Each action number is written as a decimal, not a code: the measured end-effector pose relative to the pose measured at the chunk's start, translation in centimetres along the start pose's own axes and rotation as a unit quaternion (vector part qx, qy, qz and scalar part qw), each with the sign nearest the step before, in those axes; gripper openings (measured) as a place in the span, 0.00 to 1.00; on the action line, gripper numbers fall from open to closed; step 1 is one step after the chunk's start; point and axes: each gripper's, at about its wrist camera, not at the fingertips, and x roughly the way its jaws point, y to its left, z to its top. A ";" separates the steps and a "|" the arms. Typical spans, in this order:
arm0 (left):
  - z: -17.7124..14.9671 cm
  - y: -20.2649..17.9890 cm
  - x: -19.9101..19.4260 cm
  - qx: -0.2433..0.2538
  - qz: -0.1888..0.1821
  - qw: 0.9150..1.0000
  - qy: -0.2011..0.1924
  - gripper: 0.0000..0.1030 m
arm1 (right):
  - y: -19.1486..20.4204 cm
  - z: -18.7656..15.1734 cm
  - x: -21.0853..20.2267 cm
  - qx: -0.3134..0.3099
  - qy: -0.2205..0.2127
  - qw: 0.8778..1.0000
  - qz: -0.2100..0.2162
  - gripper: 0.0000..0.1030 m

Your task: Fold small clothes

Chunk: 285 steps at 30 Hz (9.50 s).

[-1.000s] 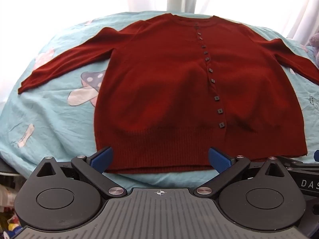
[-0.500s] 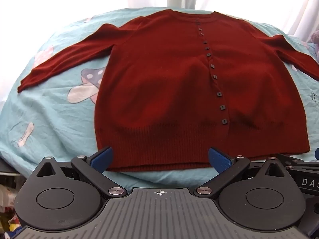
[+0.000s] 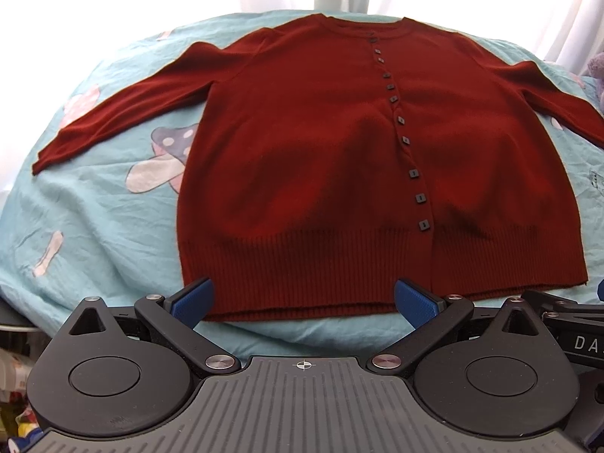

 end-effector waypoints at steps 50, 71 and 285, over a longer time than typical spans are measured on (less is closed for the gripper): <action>0.2 0.1 0.4 0.004 -0.001 1.000 0.009 1.00 | -0.5 -0.2 0.2 0.011 0.000 1.000 0.000 0.96; 0.0 0.0 0.5 0.003 -0.004 1.000 0.016 1.00 | -0.6 -0.2 0.3 0.012 0.002 1.000 0.005 0.96; 22.5 4.1 20.0 -0.051 -0.148 0.983 -0.091 0.59 | -4.8 18.8 17.1 -0.043 -0.215 0.975 0.043 0.38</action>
